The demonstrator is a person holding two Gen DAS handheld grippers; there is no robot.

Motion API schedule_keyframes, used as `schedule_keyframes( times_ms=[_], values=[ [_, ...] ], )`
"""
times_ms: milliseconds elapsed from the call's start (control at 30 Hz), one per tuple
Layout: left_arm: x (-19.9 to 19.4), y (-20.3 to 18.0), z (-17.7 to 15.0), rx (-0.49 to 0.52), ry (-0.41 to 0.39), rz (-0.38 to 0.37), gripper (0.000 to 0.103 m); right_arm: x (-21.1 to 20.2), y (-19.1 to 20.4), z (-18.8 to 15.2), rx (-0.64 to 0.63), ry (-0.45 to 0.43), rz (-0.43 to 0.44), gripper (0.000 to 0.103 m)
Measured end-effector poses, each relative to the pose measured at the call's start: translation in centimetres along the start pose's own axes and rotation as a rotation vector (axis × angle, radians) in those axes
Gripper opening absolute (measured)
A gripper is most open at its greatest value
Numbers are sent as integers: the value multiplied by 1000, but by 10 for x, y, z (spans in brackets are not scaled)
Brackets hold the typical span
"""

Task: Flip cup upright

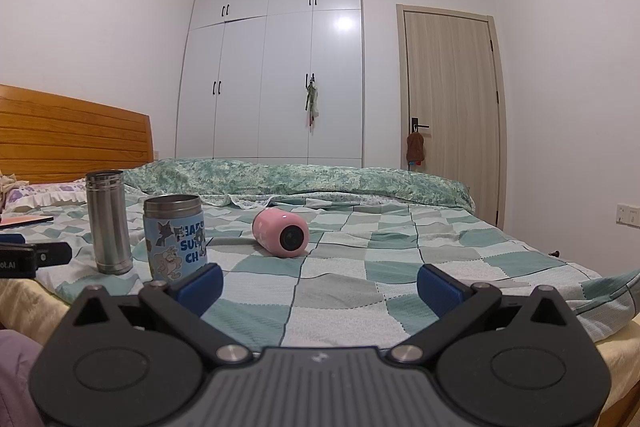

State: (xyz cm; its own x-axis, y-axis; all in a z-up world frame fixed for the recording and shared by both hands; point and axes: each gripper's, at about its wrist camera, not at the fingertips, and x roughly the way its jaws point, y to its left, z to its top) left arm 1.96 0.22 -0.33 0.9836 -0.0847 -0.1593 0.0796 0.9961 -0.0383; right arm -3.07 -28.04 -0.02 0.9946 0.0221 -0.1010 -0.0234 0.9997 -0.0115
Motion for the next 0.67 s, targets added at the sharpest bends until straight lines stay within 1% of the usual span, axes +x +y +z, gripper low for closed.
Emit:
schedule_keyframes(
  times_ms=[667],
  values=[
    [-2, 3, 0, -4, -12, 0, 103, 0, 0, 0, 0, -1, 0, 103]
  ],
)
